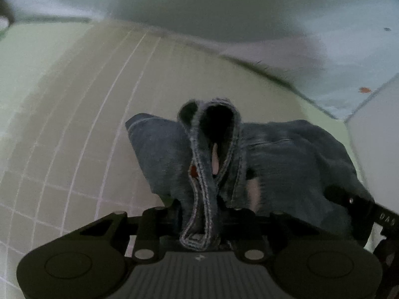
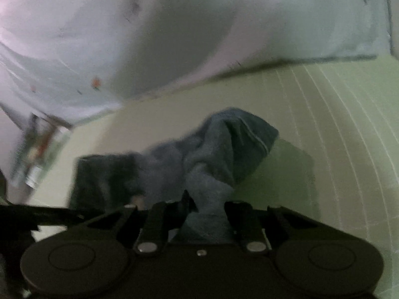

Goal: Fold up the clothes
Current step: 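Grasp the folded jeans with both grippers and lift them, then place the folded jeans on the clothes stack and open both grippers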

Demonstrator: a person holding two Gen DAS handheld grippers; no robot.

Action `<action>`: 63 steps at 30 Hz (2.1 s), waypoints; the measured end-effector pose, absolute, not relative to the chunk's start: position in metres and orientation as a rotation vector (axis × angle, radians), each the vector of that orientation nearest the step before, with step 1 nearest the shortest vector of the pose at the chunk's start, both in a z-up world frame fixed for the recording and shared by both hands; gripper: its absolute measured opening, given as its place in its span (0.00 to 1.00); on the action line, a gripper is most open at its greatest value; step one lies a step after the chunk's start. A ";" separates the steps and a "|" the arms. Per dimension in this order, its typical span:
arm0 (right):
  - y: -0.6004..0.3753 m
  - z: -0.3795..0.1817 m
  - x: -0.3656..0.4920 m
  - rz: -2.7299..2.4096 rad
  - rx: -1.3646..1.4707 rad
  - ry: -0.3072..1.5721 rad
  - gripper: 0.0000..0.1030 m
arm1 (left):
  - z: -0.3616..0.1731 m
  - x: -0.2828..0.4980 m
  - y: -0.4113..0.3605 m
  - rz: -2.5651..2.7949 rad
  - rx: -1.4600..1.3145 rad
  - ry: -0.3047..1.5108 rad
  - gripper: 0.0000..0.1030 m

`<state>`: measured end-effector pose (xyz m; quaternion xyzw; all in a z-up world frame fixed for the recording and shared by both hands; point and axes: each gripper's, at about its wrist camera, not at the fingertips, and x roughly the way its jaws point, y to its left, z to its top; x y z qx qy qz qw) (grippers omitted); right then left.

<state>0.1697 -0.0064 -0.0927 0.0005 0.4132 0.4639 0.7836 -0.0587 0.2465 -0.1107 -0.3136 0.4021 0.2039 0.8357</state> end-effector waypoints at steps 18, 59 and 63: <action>0.034 0.006 0.085 1.351 0.159 0.694 0.15 | -0.017 -0.177 0.245 0.616 -0.665 0.601 0.22; 0.783 -0.039 -0.113 1.473 0.014 0.838 0.32 | -0.027 -0.434 0.826 1.308 -0.701 0.369 0.43; 0.788 -0.044 -0.105 1.475 0.031 0.846 0.56 | -0.029 -0.447 0.833 1.292 -0.784 0.335 0.57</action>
